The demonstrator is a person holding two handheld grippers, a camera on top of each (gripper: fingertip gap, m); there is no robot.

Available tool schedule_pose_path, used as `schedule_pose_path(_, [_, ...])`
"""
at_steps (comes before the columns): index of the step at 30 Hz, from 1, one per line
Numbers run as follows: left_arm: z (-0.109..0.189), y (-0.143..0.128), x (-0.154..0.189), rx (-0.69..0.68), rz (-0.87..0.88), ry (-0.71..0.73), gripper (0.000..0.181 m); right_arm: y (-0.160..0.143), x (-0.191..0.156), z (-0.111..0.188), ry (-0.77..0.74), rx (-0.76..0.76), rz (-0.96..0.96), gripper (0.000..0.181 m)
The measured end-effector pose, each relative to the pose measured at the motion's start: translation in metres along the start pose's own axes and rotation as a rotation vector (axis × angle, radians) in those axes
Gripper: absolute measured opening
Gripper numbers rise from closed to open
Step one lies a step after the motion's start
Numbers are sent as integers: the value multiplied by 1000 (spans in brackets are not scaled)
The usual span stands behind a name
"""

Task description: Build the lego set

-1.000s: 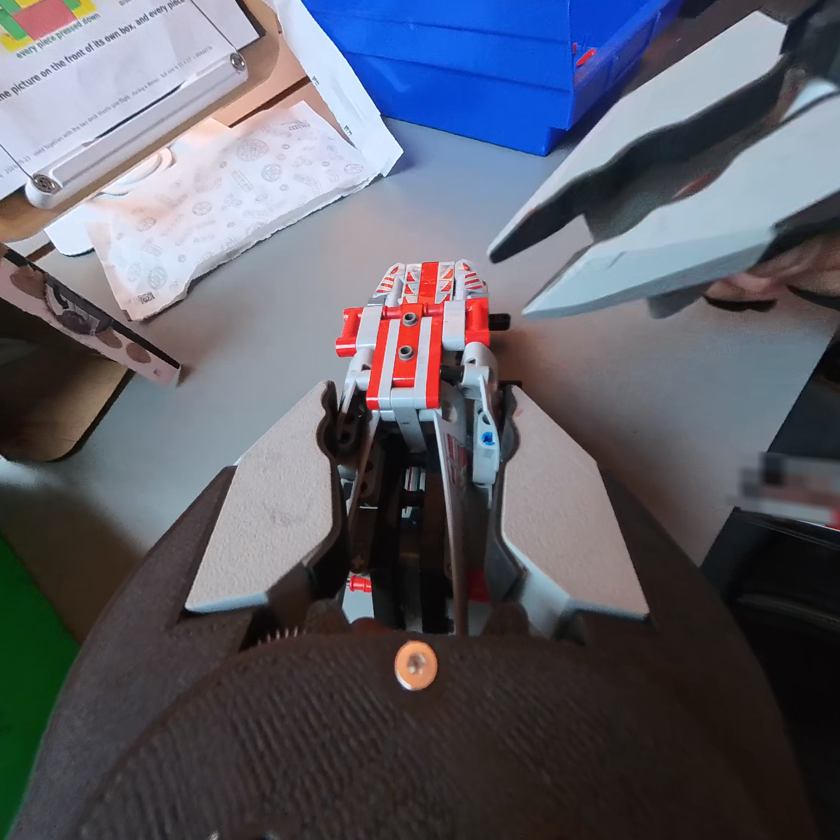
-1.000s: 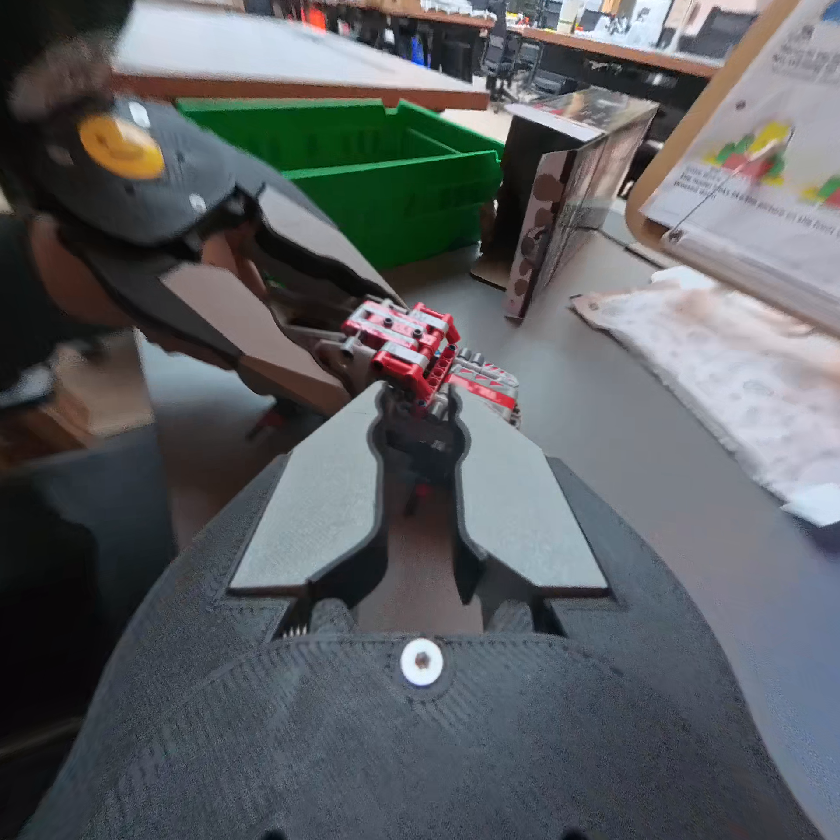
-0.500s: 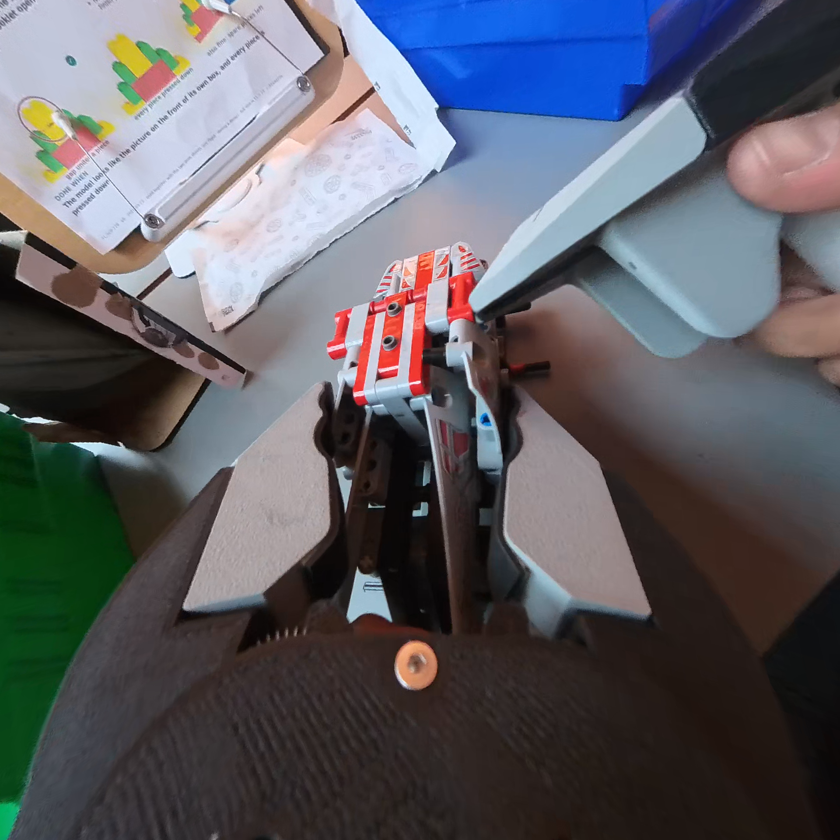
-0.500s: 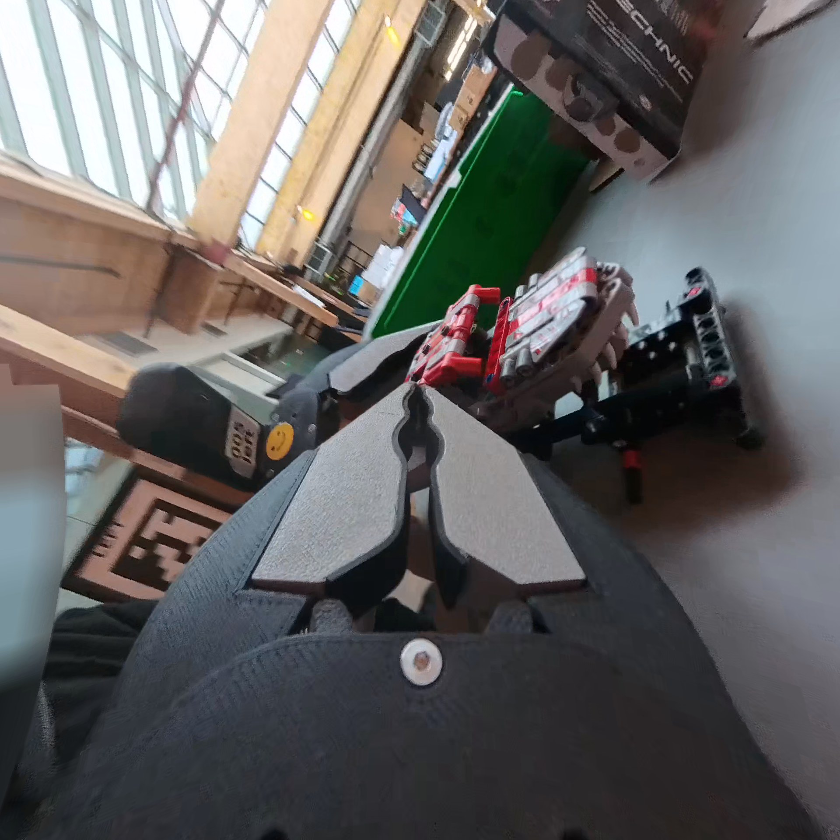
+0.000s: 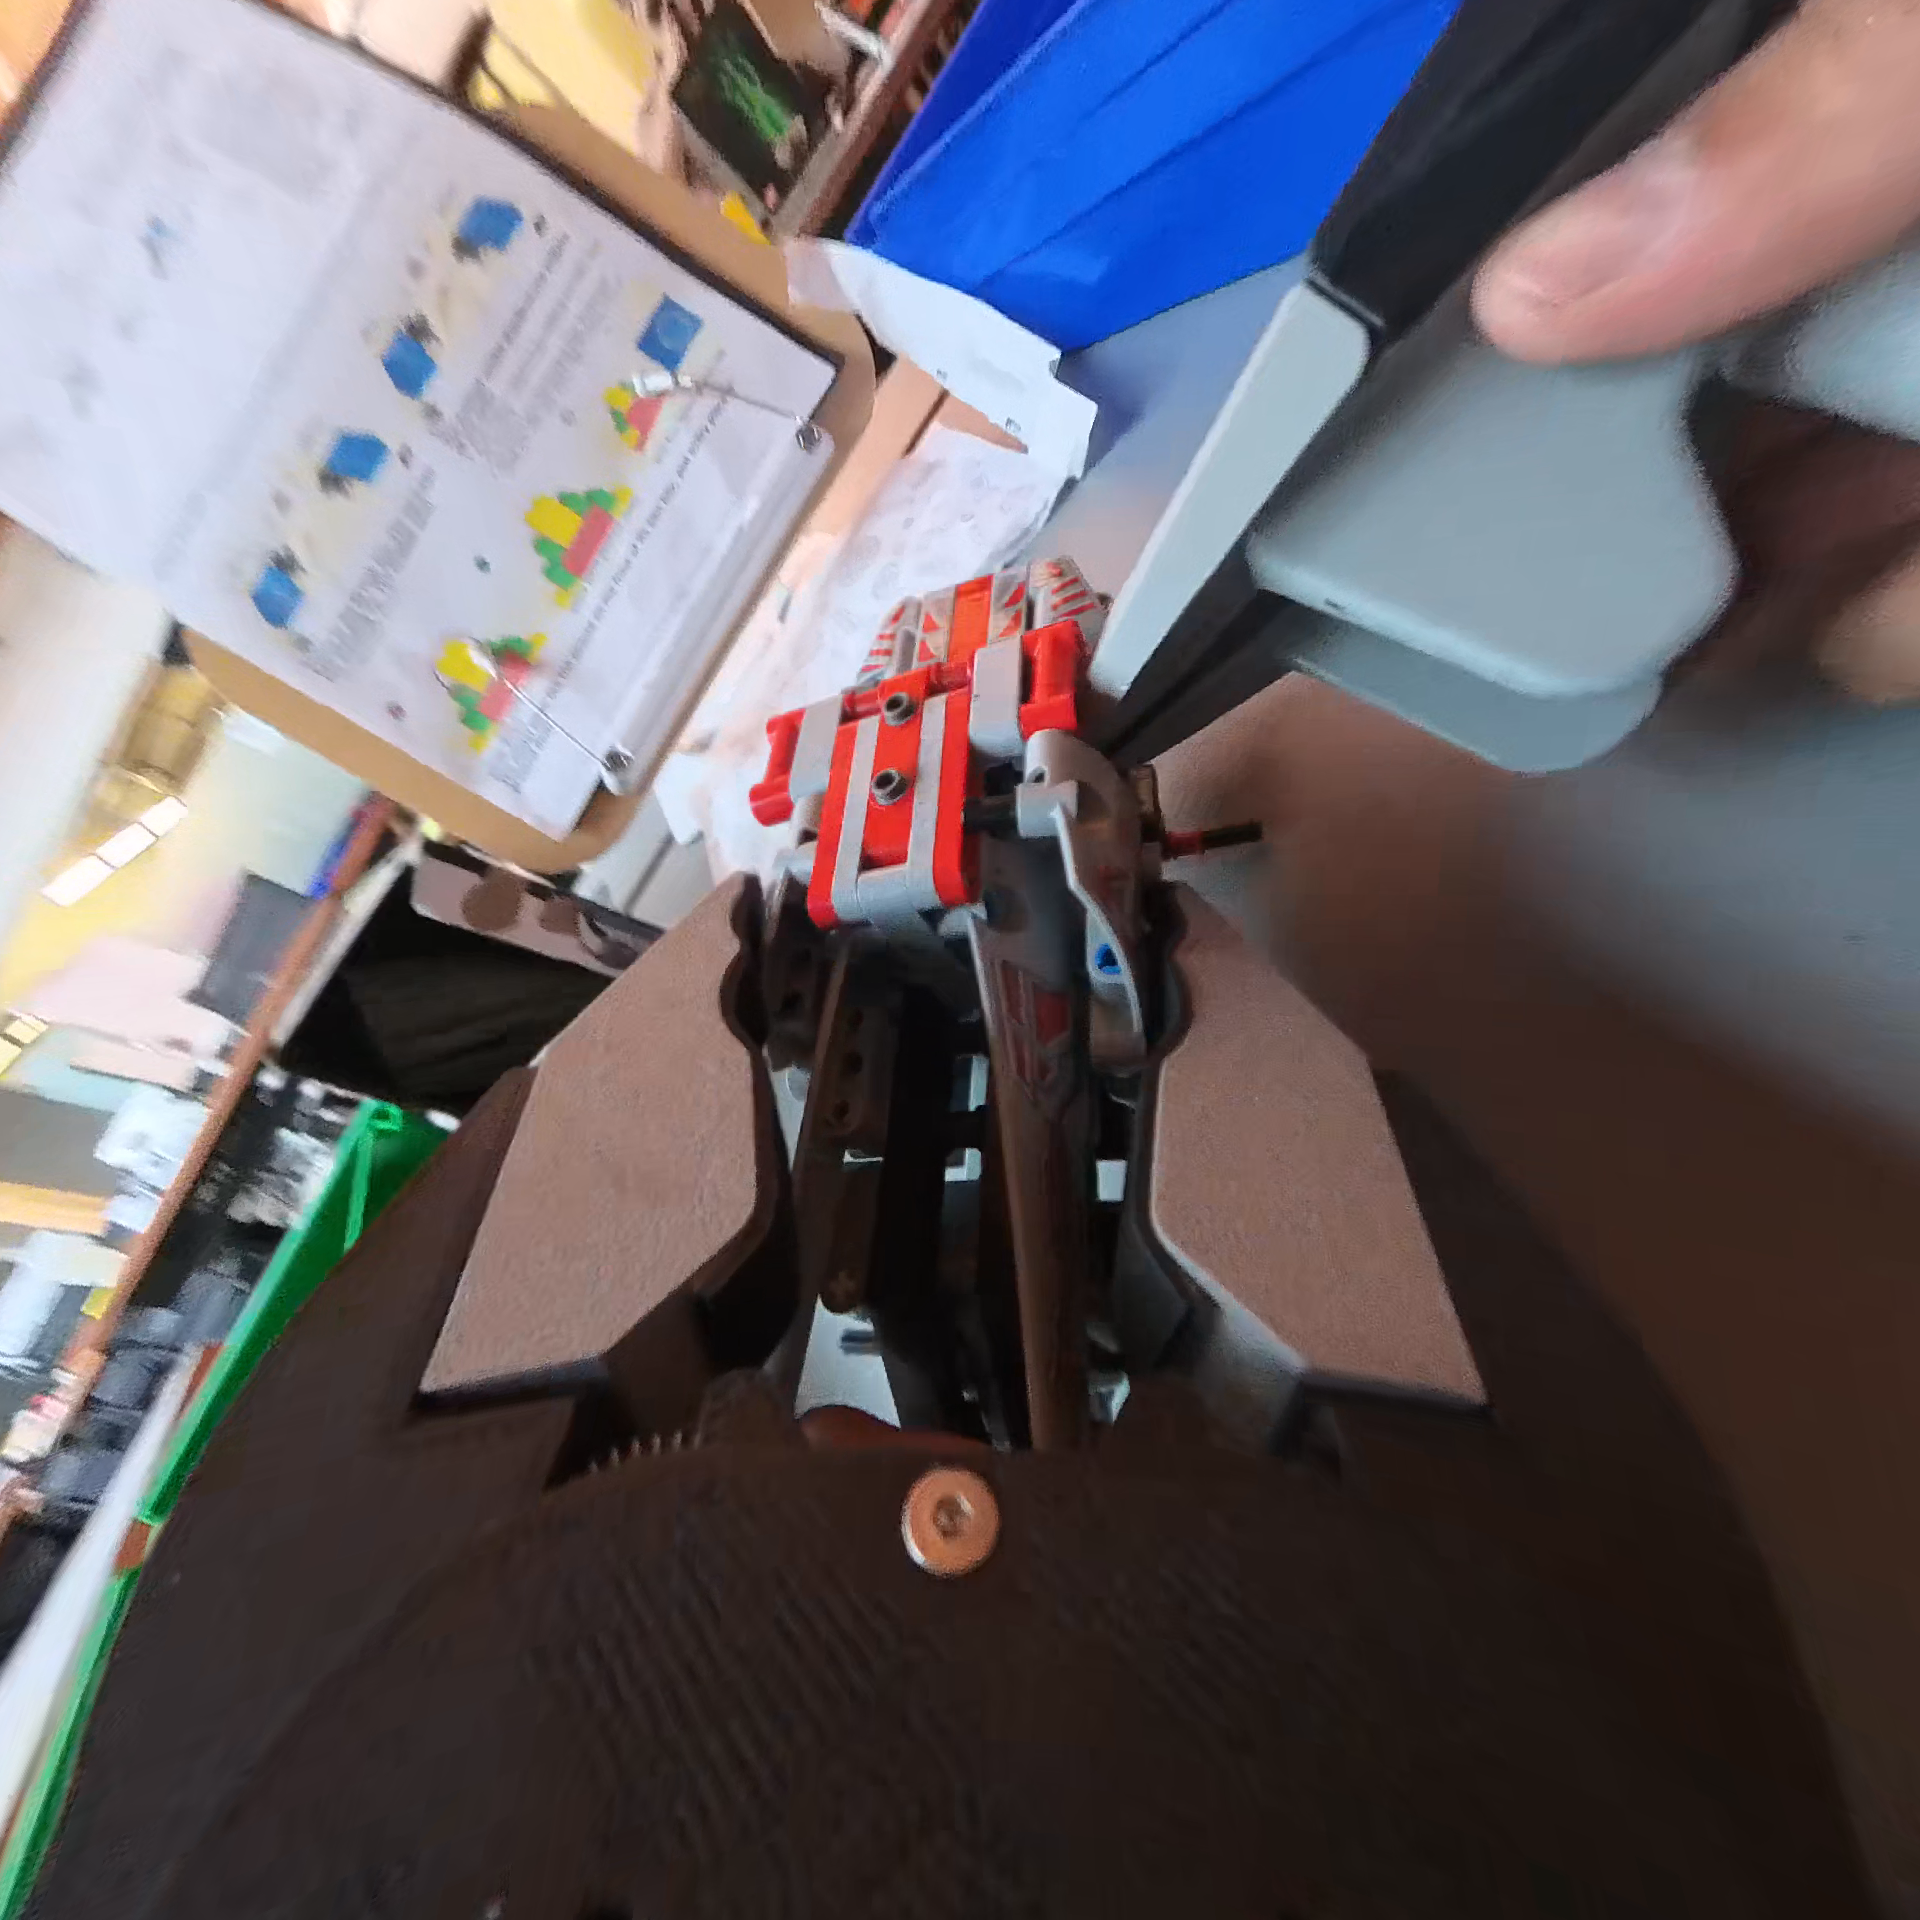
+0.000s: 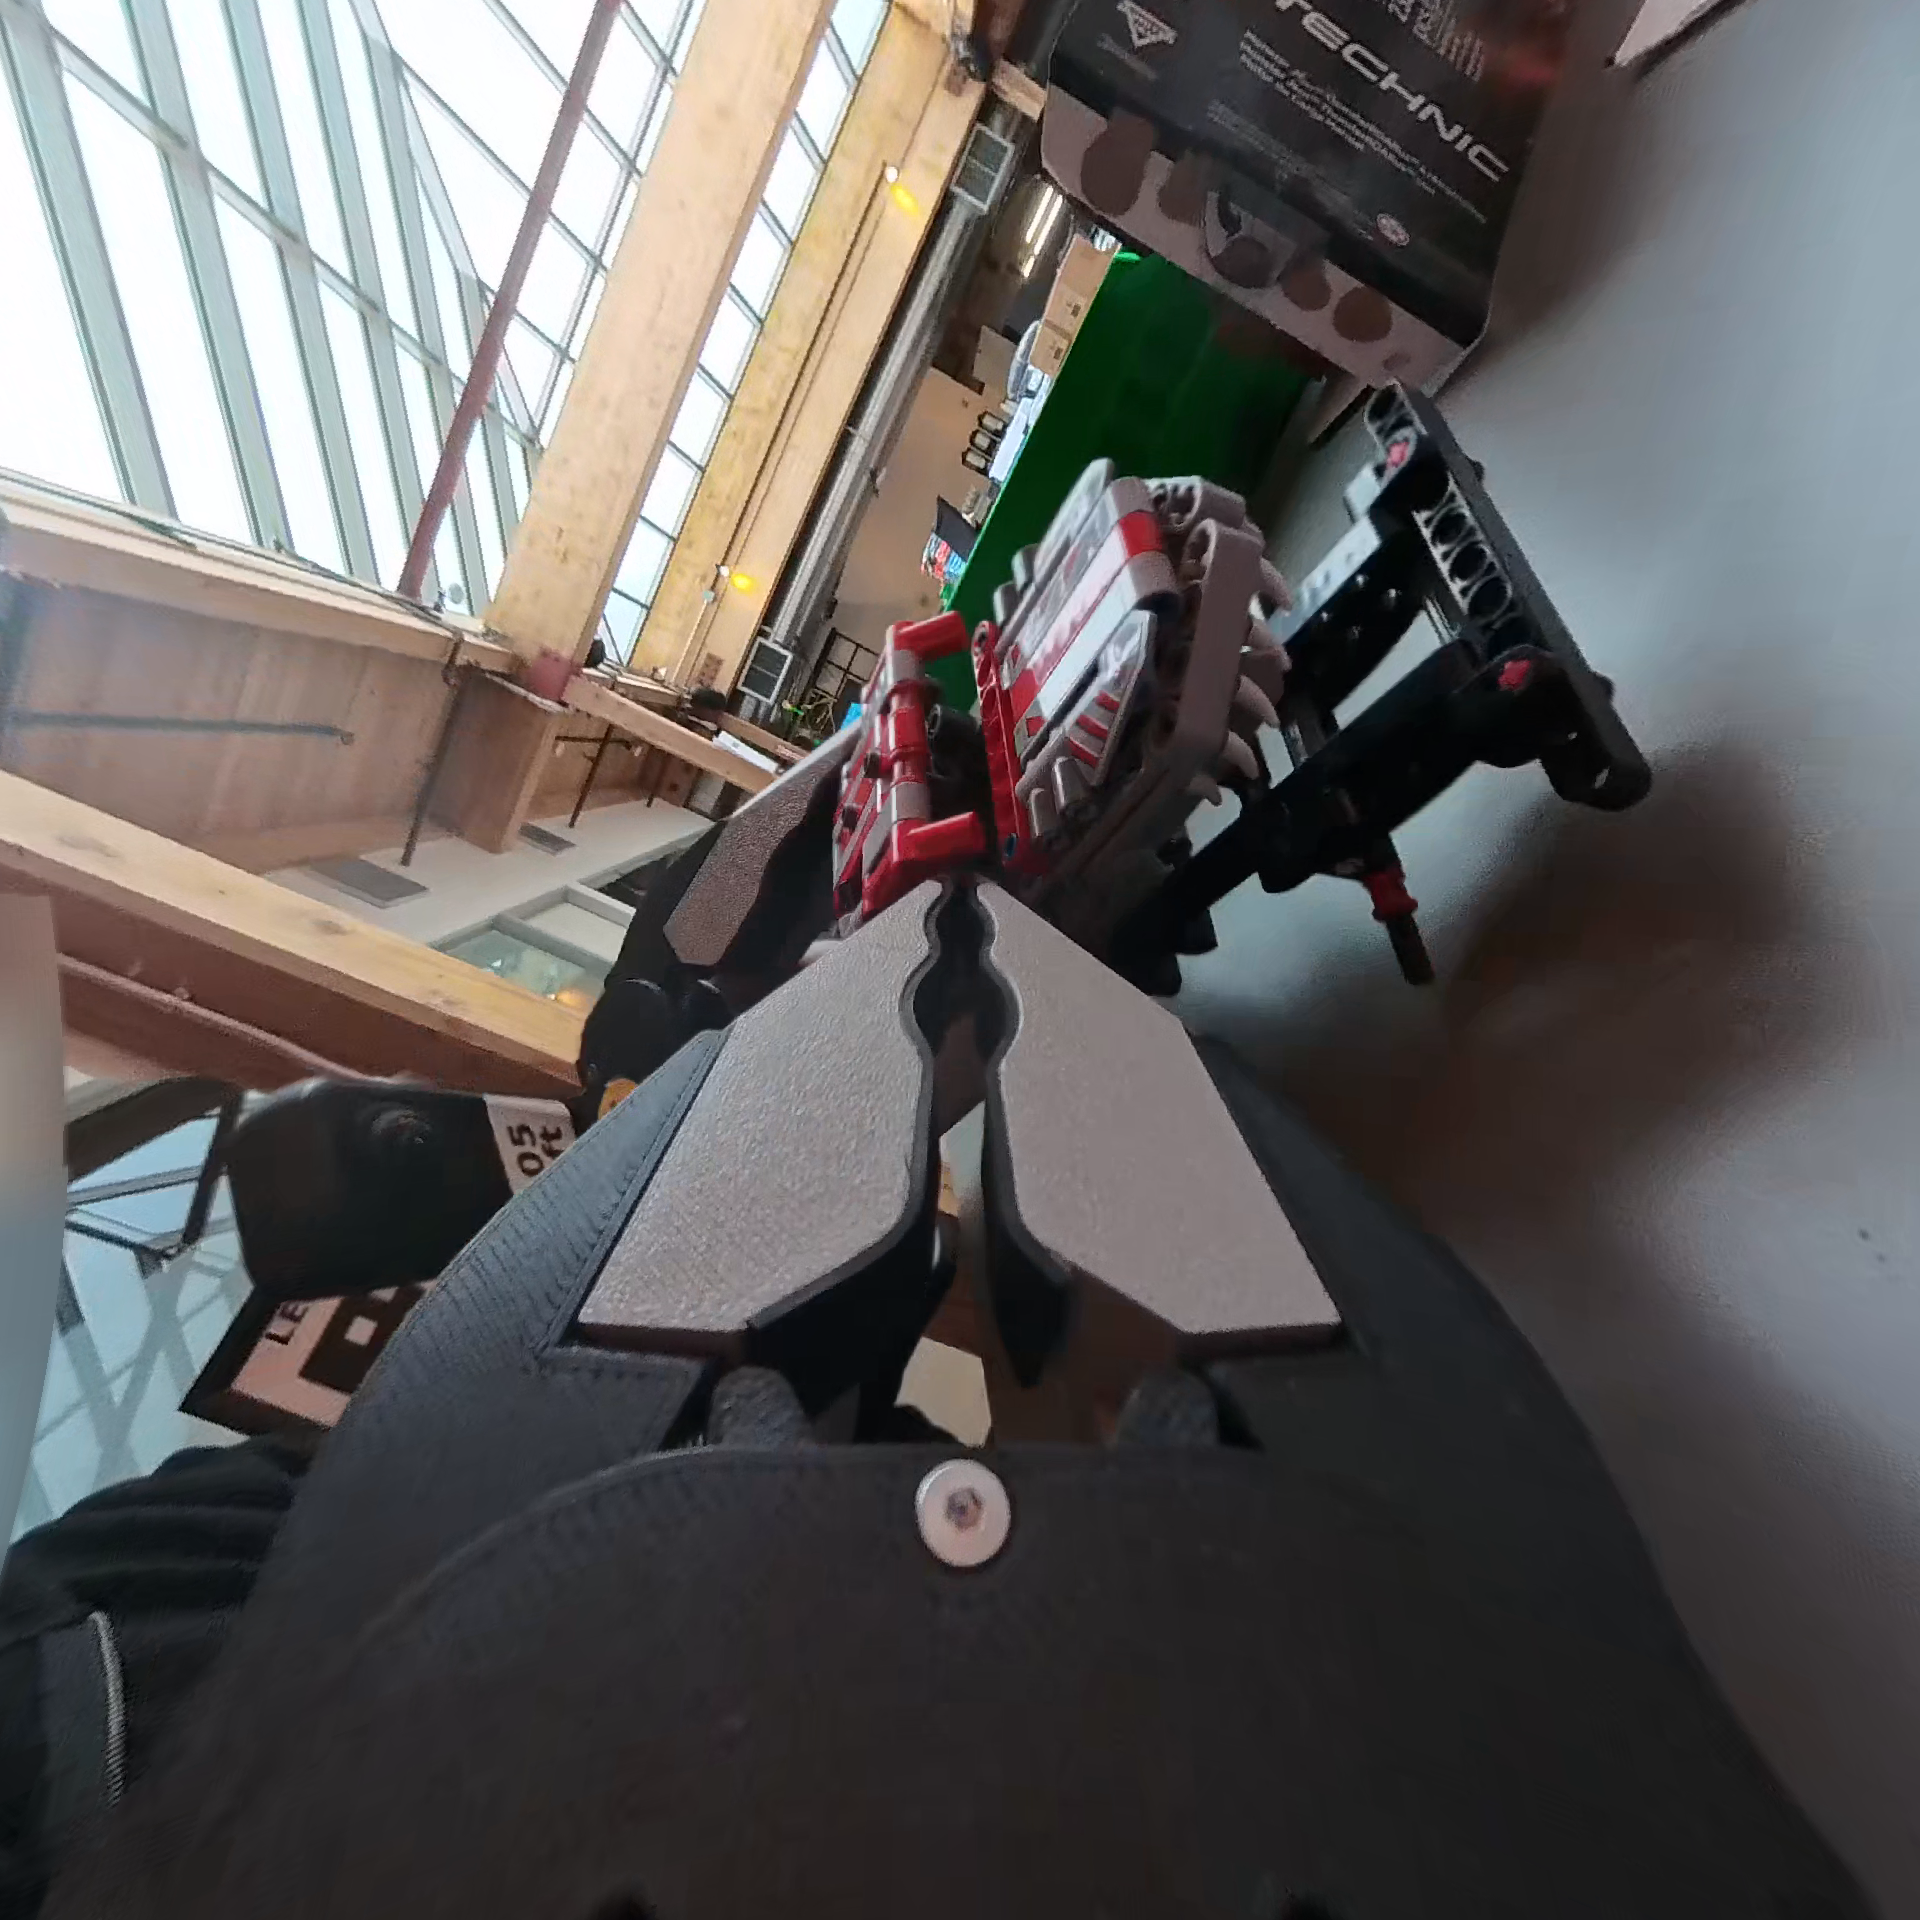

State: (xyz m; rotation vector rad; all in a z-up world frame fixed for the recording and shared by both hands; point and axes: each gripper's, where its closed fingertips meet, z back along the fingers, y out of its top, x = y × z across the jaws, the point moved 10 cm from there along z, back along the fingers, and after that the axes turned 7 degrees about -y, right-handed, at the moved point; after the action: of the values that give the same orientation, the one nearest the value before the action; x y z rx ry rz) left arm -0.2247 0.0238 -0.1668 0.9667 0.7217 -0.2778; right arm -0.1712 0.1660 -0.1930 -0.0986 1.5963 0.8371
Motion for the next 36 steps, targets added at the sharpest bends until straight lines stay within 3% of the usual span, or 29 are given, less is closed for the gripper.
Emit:
schedule_pose_path(5, [1,-4,1,-5,-172,58,73,5,-15,16,-131,-70,289,4])
schedule_pose_path(10, [8,-7,2,66,-270,7,73,17,-44,31,-309,-122,831,15])
schedule_pose_path(14, [14,-5,3,111,-275,-81,72,21,-71,22,-446,-194,1296,18])
schedule_pose_path(18, [20,-6,6,157,-330,-112,72,25,-91,0,-390,-387,1600,14])
schedule_pose_path(25, [23,-9,9,203,-359,-111,71,43,-106,-26,-194,-813,1606,9])
schedule_pose_path(26, [23,-9,9,208,-362,-112,71,45,-106,-29,-161,-869,1576,1])
schedule_pose_path(33, [28,-13,13,291,-448,-117,72,60,-100,-50,55,-1245,1229,4])
schedule_pose_path(36, [28,-15,15,309,-489,-104,71,49,-94,-59,33,-1433,1146,12])
